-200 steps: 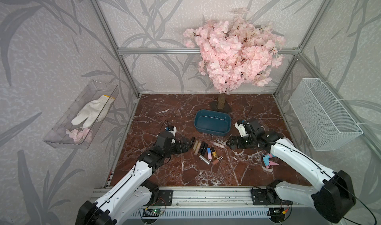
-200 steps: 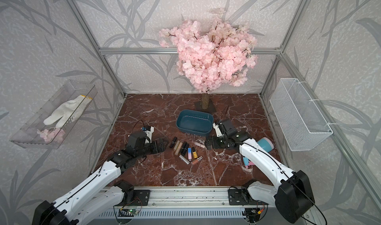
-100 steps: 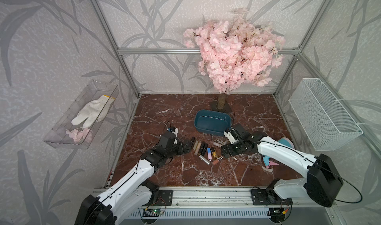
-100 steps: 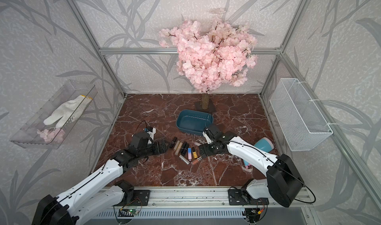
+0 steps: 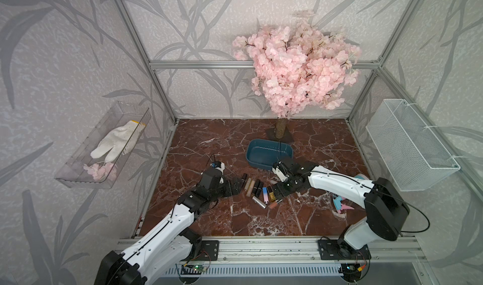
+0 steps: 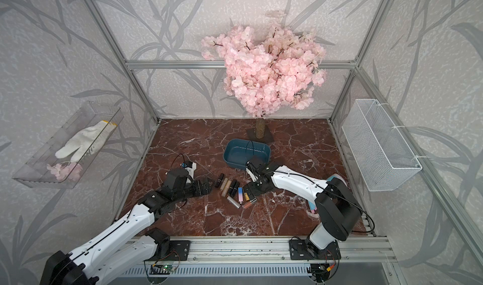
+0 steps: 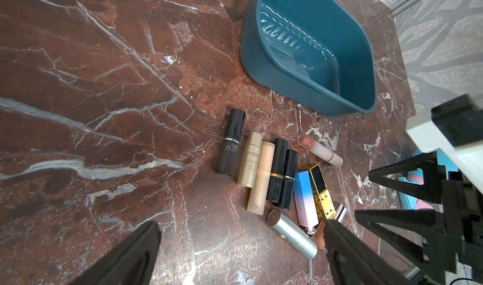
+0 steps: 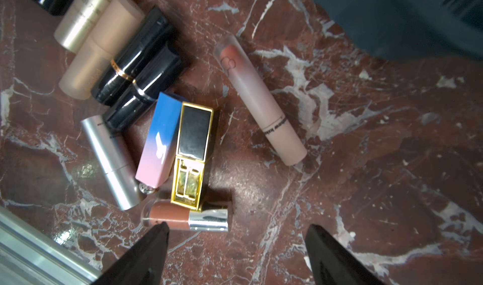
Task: Put the lipstick into the storage box
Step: Pick up the lipstick at the center of the board.
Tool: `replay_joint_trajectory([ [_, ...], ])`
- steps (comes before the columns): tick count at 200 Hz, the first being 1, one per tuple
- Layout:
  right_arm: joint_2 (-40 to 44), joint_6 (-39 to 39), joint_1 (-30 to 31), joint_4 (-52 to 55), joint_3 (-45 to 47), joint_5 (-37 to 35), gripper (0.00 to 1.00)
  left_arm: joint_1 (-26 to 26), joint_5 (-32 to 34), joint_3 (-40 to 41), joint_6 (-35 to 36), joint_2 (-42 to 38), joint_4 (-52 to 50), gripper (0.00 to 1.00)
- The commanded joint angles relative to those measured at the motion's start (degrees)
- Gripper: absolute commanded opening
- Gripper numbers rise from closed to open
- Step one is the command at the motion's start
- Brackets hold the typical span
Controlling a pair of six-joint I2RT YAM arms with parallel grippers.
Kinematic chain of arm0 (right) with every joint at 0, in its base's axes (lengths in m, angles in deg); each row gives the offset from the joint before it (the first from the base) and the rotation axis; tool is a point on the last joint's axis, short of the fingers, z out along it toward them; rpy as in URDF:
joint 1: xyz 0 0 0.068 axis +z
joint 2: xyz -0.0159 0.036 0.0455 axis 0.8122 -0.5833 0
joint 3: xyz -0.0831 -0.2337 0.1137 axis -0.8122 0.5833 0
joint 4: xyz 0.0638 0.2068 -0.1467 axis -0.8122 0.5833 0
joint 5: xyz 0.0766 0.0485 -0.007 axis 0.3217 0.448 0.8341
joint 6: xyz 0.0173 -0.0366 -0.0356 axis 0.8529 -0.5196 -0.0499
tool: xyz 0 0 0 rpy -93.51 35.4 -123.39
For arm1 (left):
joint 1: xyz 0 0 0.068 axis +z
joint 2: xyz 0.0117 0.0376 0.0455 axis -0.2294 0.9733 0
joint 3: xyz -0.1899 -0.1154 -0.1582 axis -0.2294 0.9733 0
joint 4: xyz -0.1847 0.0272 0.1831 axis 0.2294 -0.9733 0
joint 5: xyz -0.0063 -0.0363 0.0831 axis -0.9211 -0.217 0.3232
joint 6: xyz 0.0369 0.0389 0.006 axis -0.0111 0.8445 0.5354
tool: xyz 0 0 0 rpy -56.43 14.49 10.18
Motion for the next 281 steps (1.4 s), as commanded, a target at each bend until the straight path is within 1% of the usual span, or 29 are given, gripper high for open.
replay_joint_trajectory([
  [1, -2.1, -2.1, -0.6, 1.7, -2.4, -1.7, 0.84, -0.3, 1.2, 0.7, 0.2, -1.0, -1.9, 1.0],
  [41, -4.2, -2.9, -2.2, 1.3, -4.0, -1.5, 0.79, -0.3, 2.2, 1.1, 0.4, -1.9, -2.1, 1.0],
  [77, -4.5, -4.0, -4.4, 1.0, -3.5, -1.4, 0.71, -0.2, 3.2, 1.2, 0.8, -2.4, -2.1, 1.0],
  [138, -5.6, -7.0, -5.1, 1.1, -4.2, -1.8, 0.67, -0.2, 3.5, 1.4, 0.7, -0.9, -0.5, 1.0],
  [143, -7.3, -7.3, -5.1, 1.1, -4.3, -1.9, 0.67, -0.2, 3.5, 1.4, 0.7, -0.6, -0.3, 1.0],
  [187, -9.7, -8.8, -5.1, 0.9, -6.2, -1.7, 0.64, -0.2, 3.2, 0.6, 1.3, 1.4, -0.2, 1.0],
  [238, -12.3, -10.2, -5.1, 0.6, -8.2, -1.9, 0.63, -0.2, 4.3, 0.5, 1.5, 0.7, -1.3, 1.0],
  [264, -13.9, -10.8, -5.0, 0.4, -9.0, -1.4, 0.59, -0.2, 5.0, 0.5, 1.4, 0.4, -1.7, 1.0],
  [281, -14.6, -11.3, -4.8, 0.4, -9.4, -1.6, 0.59, -0.2, 5.2, 0.7, 0.9, 0.2, -1.7, 1.0],
])
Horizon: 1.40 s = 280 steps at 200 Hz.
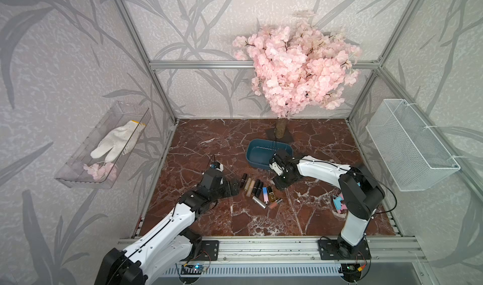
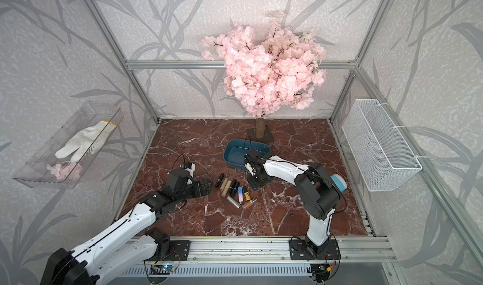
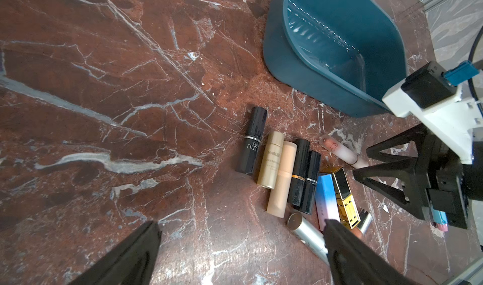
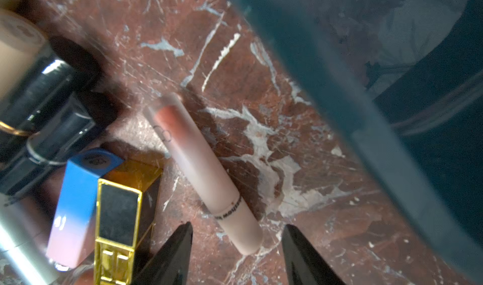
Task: Put the lipstick into the storage box
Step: Pick up the lipstick at the center of the board.
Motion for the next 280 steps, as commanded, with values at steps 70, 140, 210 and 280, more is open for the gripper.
replay_joint_trajectory([
  [70, -4.0, -2.4, 0.5, -0.3, -2.8, -1.0, 0.56, -0.2, 1.8, 1.2, -1.3, -1.1, -0.5, 1.0],
  [140, -6.7, -3.6, 2.7, -0.1, -5.5, -2.4, 0.52, -0.1, 2.2, 0.5, -1.1, -0.7, -1.0, 1.0],
  [210, -7.2, -3.9, 5.5, 0.9, -6.4, -6.3, 0.33, -0.2, 3.1, 1.2, -1.2, -3.4, -2.7, 1.0],
  [280, -4.2, -3.2, 5.5, 1.3, -5.7, -7.8, 0.24, -0.2, 3.6, 1.9, -1.9, -5.6, -3.1, 1.0],
])
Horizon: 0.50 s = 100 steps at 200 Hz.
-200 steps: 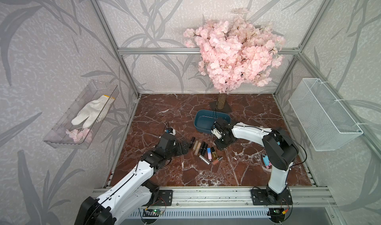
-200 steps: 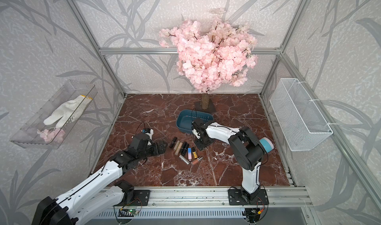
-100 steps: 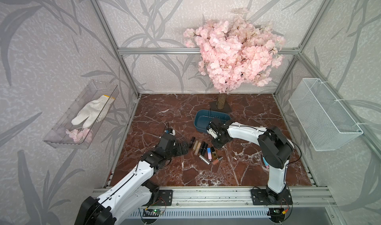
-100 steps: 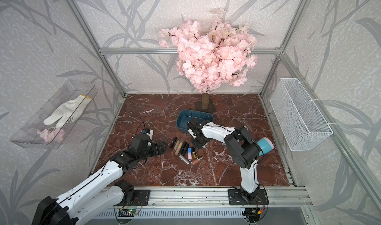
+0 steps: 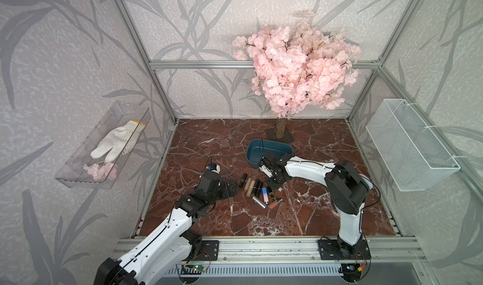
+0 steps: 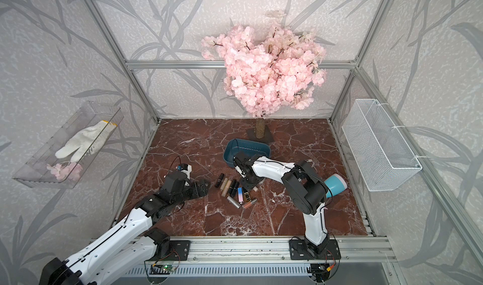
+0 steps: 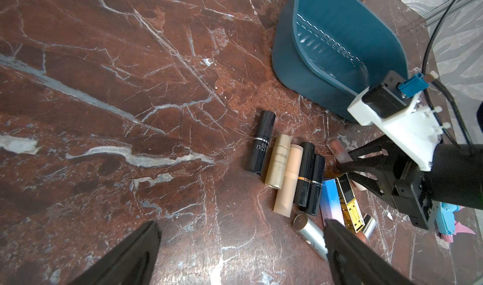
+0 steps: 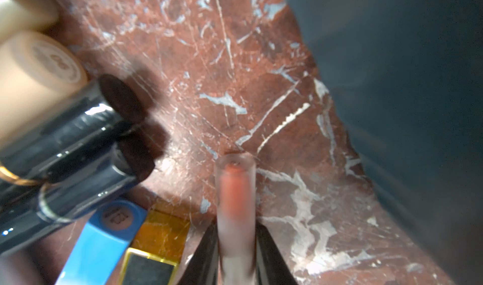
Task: Put the lipstick into the storage box
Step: Pick up the lipstick at the center of the board.
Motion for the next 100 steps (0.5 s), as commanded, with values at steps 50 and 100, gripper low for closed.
replay_joint_trajectory([
  [50, 6.2, 1.9, 0.1, 3.2, 0.0, -2.1, 0.23, -0.2, 2.0, -1.6, 0.7, -0.1, -0.4, 1.0],
  [100, 13.4, 7.0, 0.1, 4.6, 1.9, 0.9, 0.21, -0.2, 1.8, -3.1, 1.4, 0.7, 0.0, 1.0],
])
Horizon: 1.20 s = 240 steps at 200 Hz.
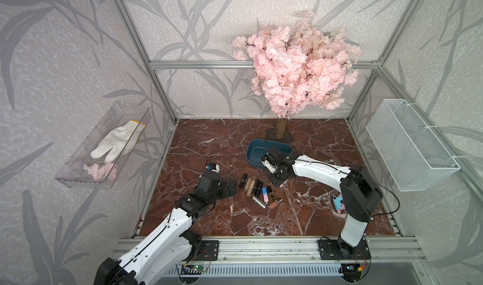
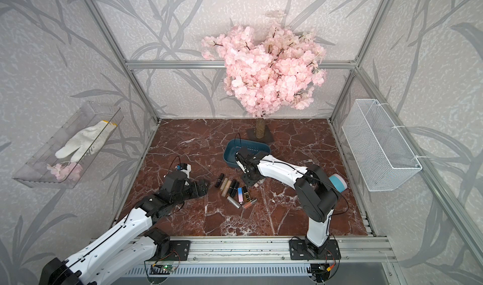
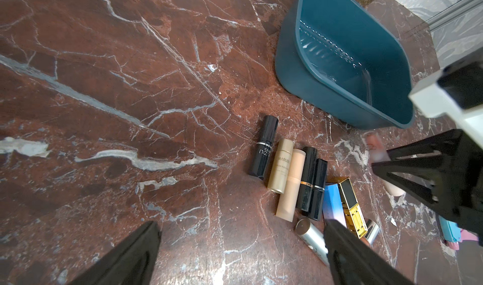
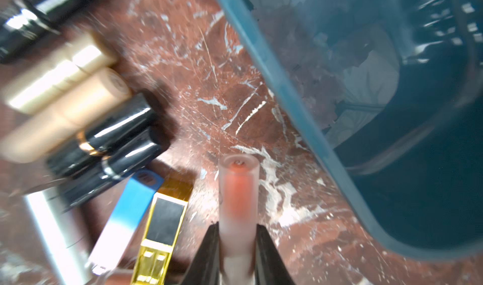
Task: Put the lipstick into the storage box
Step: Pick up the lipstick at the center of the board, then adjust the storage box at the center of the board.
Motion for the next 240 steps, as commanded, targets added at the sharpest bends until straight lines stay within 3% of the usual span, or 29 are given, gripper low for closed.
replay_joint_trajectory([
  [1, 4.1, 3.9, 0.1, 2.5, 1.4, 1.7, 0.21, -0.2, 0.6, -2.3, 1.0, 0.3, -0.1, 1.0],
  [96, 12.9, 16.4, -3.9, 6.4, -6.8, 3.3, 0.21, -0.2, -1.1, -6.5, 4.3, 1.5, -0.5, 1.0],
  [144, 8.9, 24.5, -9.8, 9.5, -15.1, 0.9, 0.22, -0.2, -2.0, -9.7, 7.0, 3.5, -1.1, 1.0],
  [196, 0.9, 27.3, -13.3, 7.4, -19.7, 2.5, 0.21, -0.1, -1.0, -12.1, 7.6, 6.0, 0.4, 1.0],
  [240, -4.3, 28.0, -14.9, 5.3, -20.9, 3.4, 0.21, 0.4, -0.8, -25.1, 11.7, 20.5, -2.8, 1.0],
])
